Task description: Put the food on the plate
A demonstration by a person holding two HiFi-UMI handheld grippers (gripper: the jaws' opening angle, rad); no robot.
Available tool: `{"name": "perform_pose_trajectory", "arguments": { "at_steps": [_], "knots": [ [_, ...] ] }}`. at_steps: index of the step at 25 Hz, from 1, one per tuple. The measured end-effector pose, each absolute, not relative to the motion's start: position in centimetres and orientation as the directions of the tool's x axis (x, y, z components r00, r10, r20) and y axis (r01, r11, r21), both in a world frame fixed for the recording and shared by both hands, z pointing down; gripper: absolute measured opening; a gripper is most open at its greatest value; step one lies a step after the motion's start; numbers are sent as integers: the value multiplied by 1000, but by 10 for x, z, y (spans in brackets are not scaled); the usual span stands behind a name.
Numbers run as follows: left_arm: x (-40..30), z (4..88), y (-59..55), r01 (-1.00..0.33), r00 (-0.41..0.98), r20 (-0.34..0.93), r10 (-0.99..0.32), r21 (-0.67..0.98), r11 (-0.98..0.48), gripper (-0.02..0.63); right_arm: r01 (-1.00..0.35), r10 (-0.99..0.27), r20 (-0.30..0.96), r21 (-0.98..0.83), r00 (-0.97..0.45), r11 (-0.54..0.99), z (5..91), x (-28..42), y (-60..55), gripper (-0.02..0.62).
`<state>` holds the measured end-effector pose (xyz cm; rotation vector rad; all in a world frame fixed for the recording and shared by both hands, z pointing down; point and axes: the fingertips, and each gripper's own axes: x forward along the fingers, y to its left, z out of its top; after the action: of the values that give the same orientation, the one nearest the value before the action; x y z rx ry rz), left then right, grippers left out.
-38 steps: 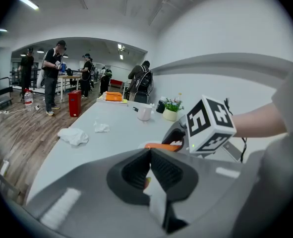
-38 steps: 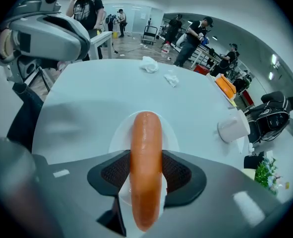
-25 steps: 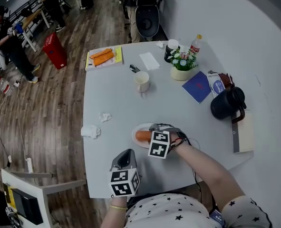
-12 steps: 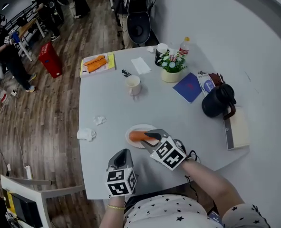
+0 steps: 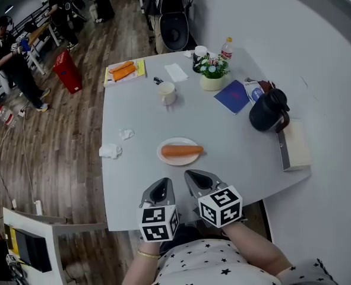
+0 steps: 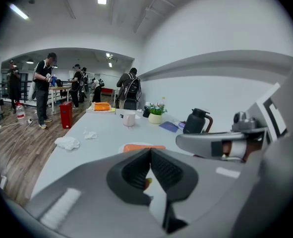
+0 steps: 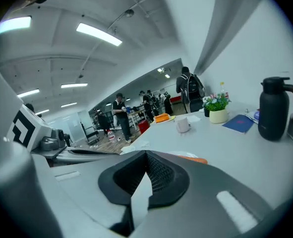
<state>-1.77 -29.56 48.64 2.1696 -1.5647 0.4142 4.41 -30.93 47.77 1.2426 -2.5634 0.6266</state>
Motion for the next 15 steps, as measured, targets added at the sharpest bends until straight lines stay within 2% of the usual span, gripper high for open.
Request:
{"name": "perform_pose_trajectory", "arguments": {
  "at_steps": [15],
  "knots": [
    [-9,484,-219,-940,342,445,-827,167,-299,8,-828,-742,367,-247,-560,503,475,57,-227,-3]
  ]
}}
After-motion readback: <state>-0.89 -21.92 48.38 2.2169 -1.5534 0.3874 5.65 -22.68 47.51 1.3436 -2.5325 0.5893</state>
